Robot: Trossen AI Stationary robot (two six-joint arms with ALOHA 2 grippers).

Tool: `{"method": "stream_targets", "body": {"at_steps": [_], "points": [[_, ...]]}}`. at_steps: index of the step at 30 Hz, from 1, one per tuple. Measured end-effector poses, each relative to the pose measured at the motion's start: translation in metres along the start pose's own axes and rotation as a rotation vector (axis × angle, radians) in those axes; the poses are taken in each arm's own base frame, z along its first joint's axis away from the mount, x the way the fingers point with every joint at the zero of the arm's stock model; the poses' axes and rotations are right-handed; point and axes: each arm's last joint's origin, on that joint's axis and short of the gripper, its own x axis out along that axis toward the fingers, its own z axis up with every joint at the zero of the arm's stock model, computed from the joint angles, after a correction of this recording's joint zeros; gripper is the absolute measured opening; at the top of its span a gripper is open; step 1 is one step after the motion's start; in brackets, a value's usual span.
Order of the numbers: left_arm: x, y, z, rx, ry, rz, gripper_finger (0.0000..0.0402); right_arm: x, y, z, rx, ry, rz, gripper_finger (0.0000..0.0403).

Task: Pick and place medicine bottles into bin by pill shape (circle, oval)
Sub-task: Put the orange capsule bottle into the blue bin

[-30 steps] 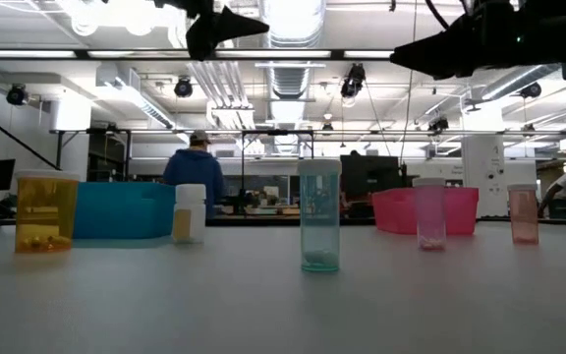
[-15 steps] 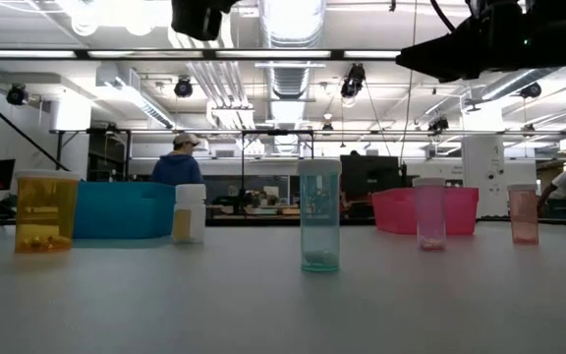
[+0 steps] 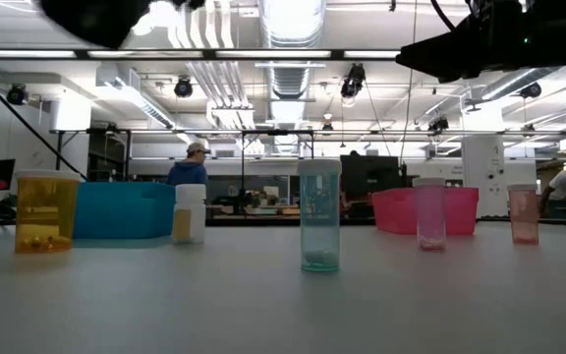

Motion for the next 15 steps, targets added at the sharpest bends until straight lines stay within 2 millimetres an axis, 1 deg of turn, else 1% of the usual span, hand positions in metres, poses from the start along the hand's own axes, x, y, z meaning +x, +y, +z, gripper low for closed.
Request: {"method": "stream_targets", "body": {"at_steps": [4,8,10,15], "points": [[-0.010,0.025,-0.007,-0.141,0.059,0.310,0.0238,0.000,0.000,0.000,0.000,0.000,0.000,0.0201],[-0.021,0.045,-0.011,-0.264,0.046,0.539,0.0238,0.000,0.000,0.000,0.000,0.000,0.000,0.0201],[-0.022,0.050,-0.011,-0.276,0.007,0.588,0.0238,0.000,0.000,0.000,0.000,0.000,0.000,0.0201],[-0.021,0.053,-0.008,-0.248,-0.094,0.606,0.0238,0.000,0.000,0.000,0.000,0.000,0.000,0.0201]]}}
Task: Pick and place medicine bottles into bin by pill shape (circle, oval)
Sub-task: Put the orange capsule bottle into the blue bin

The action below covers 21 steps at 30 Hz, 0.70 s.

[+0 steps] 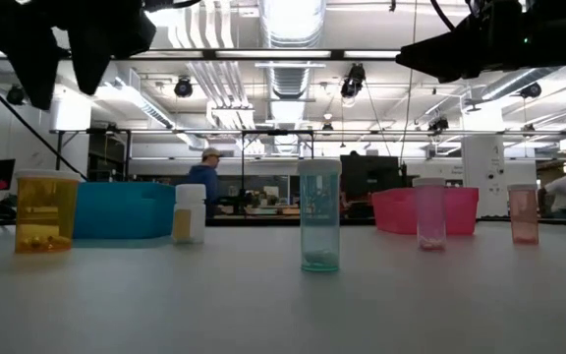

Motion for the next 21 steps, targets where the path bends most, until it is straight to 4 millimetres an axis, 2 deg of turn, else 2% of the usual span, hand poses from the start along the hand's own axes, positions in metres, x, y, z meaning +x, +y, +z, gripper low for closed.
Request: {"method": "stream_targets", "body": {"at_steps": [6,12,21], "points": [[0.007,0.010,0.003,-0.020,-0.081,0.086,0.0238,0.000,0.000,0.000,0.000,0.000,0.000,0.0201],[0.011,0.012,0.005,-0.014,-0.132,0.093,0.0242,0.000,0.000,0.000,-0.007,0.000,0.000,0.0201],[0.019,0.017,0.005,-0.018,-0.109,0.123,0.0296,0.000,0.000,0.000,-0.008,-0.001,0.000,0.0201]]}}
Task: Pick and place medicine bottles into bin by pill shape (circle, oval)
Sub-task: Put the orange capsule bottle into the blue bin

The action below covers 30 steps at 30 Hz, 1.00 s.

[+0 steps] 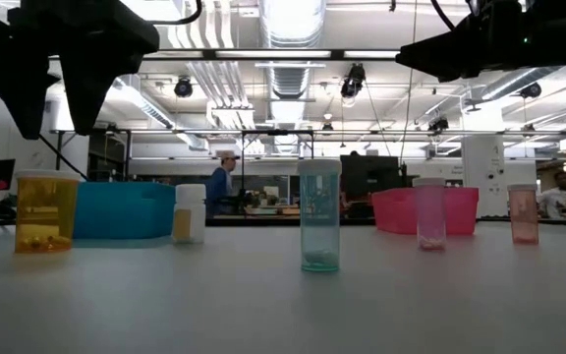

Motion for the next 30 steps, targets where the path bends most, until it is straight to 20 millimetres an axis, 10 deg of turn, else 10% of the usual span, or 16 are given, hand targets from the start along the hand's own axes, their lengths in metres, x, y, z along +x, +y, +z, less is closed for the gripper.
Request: {"method": "stream_targets", "body": {"at_steps": [30], "points": [[0.023,-0.012,-0.002,0.033,0.027,0.044,0.0305,0.000,0.000,0.000,-0.004,0.001,0.000,0.0201]]}}
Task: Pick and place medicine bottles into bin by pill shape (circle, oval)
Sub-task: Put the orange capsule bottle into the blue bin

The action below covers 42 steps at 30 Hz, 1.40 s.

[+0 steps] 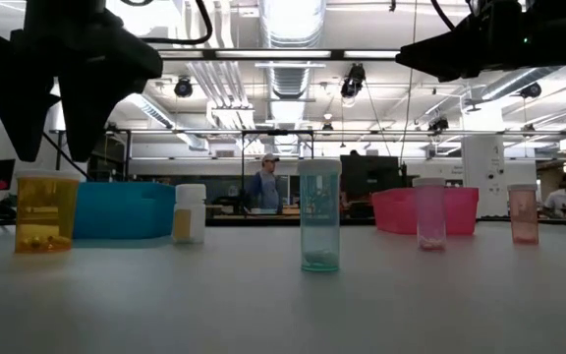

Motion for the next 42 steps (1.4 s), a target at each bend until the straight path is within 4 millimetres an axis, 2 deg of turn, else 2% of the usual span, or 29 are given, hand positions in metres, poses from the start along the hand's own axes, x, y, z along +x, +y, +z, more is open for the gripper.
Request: {"method": "stream_targets", "body": {"at_steps": [20,37,42], "points": [[0.020,-0.008,0.003,0.037,0.004,0.077,0.0303,0.000,0.000,0.000,0.000,0.001,0.000,0.0201],[0.022,-0.008,0.003,0.061,0.007,0.084,0.0201,0.000,0.000,0.000,-0.001,0.001,0.000,0.0201],[0.022,-0.008,0.003,0.061,0.007,0.085,0.0190,0.000,0.000,0.000,-0.007,0.001,0.000,0.0201]]}}
